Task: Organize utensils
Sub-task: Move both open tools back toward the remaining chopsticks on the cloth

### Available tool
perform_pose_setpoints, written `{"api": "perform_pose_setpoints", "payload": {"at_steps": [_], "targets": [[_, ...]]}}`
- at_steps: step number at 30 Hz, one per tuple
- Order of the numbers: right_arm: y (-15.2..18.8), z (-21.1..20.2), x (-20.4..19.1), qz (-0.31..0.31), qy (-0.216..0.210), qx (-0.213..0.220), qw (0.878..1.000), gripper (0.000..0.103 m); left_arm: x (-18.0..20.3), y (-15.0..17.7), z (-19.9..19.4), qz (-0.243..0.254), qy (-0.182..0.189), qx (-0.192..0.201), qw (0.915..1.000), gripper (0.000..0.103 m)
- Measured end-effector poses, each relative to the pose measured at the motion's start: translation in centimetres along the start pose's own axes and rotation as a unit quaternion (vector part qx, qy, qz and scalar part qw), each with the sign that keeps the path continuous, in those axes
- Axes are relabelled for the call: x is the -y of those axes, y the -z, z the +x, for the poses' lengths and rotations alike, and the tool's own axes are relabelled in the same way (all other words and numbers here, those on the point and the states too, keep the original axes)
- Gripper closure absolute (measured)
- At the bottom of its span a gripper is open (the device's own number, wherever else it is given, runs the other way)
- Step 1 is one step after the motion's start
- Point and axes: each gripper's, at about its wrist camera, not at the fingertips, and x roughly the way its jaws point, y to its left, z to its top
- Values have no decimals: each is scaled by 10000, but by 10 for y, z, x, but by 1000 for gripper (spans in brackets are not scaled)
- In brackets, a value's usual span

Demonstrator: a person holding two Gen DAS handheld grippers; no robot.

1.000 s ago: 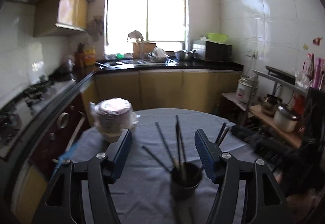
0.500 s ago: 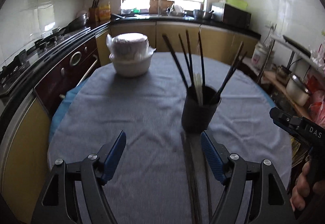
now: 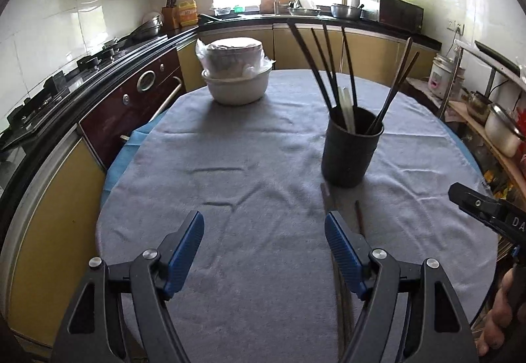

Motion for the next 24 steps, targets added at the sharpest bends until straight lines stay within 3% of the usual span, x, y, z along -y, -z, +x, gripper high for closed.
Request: {"api": "perform_pose_setpoints", "payload": {"at_steps": [24], "targets": [[24, 11, -9, -306, -48, -359, 9989, 54, -8, 29, 29, 13, -134, -625, 9980, 26]]}}
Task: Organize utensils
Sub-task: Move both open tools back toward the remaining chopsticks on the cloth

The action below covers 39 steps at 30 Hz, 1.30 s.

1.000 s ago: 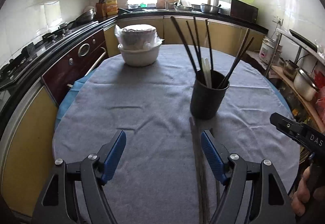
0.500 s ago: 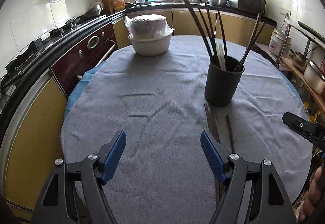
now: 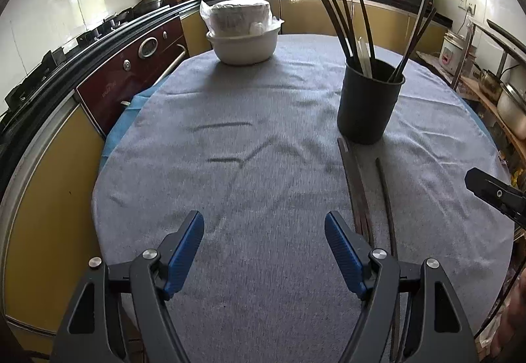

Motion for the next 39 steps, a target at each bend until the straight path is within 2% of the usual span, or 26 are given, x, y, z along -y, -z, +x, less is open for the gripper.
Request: {"api": "perform_pose_setpoints", "payload": {"at_steps": [7, 26, 39], "targets": [[5, 7, -1, -25, -12, -139, 9999, 54, -4, 6, 8, -45, -6, -163, 9999, 26], [10, 28, 0, -15, -29, -414, 9991, 54, -8, 7, 24, -42, -102, -305, 9995, 26], [9, 62, -15, -333, 176, -683, 9970, 63, -10, 3, 38, -35, -91, -393, 9992, 26]]}}
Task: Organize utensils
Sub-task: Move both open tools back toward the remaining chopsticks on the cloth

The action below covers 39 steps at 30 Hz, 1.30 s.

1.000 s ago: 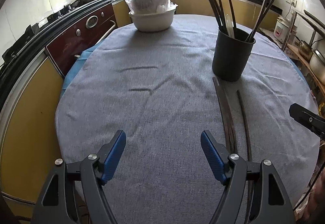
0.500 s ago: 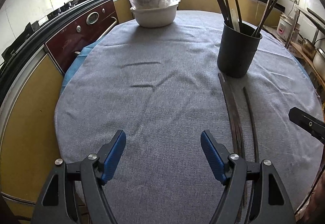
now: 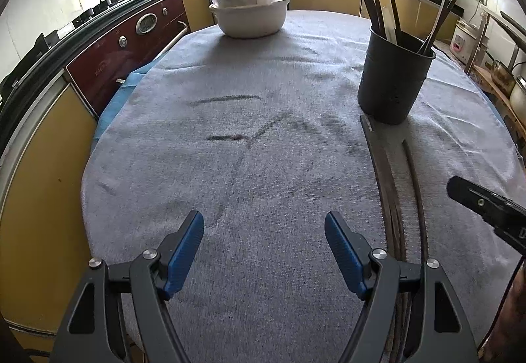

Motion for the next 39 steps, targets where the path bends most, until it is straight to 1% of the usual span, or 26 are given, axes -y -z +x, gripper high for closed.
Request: {"api": "perform_pose_setpoints", "payload": {"at_steps": [10, 12, 15, 17, 20, 25, 29, 32, 33, 36, 39], "targets": [[-7, 24, -17, -379, 285, -137, 9988, 66, -7, -5, 5, -38, -14, -6, 10000, 26], [-7, 29, -18, -413, 357, -198, 9983, 69, -7, -5, 4, -40, -15, 12, 10000, 26], [-6, 36, -19, -449, 463, -278, 9975, 69, -8, -6, 4, -42, -15, 38, 10000, 26], [-6, 40, -20, -485, 536, -325, 9969, 73, -8, -7, 4, -40, -4, 46, 10000, 26], [-6, 44, -17, -490, 653, -382, 9959, 75, -8, -8, 3, -24, 2, 67, 10000, 26], [-7, 45, -15, -609, 820, -347, 9942, 78, -4, -9, 2, 19, 4, 95, 10000, 26], [-10, 43, -8, -491, 750, -356, 9953, 79, -2, -10, 3, 40, 14, 84, 10000, 26], [-12, 41, -6, -326, 491, -346, 9977, 79, -3, -10, 5, 20, 21, 47, 10000, 26], [-14, 41, -6, -297, 429, -343, 9980, 75, -4, -10, 6, 6, 24, 33, 10000, 26], [-17, 45, -14, -385, 394, -379, 9978, 75, -5, -11, 8, -29, 38, 7, 10000, 26], [-18, 54, -25, -573, 516, -395, 9962, 75, -6, -12, 9, -38, 32, 7, 10000, 26]]}}
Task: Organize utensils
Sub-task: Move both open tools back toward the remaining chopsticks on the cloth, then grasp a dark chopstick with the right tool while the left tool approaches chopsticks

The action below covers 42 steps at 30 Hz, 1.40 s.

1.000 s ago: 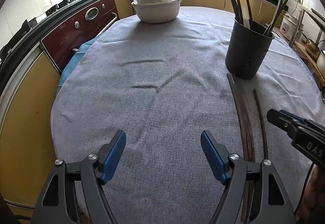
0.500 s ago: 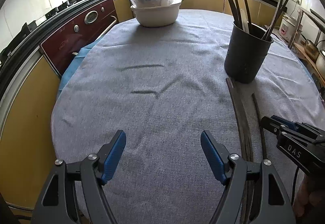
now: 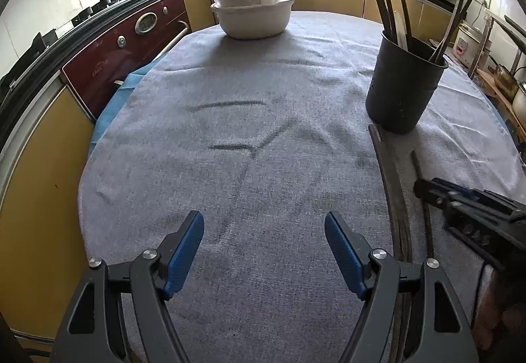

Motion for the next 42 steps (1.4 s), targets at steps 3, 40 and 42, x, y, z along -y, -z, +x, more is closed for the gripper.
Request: {"api": "perform_pose_setpoints", "payload": {"at_steps": [3, 40, 42], "targets": [[1, 5, -7, -198, 229, 43, 9995, 75, 1, -4, 1, 0, 93, -3, 10000, 26], [2, -12, 59, 526, 58, 58, 9986, 95, 35, -30, 48, 115, 950, -624, 9935, 24], [3, -12, 59, 532, 51, 54, 9986, 95, 41, -33, 47, 156, 1052, -624, 9924, 24]]}}
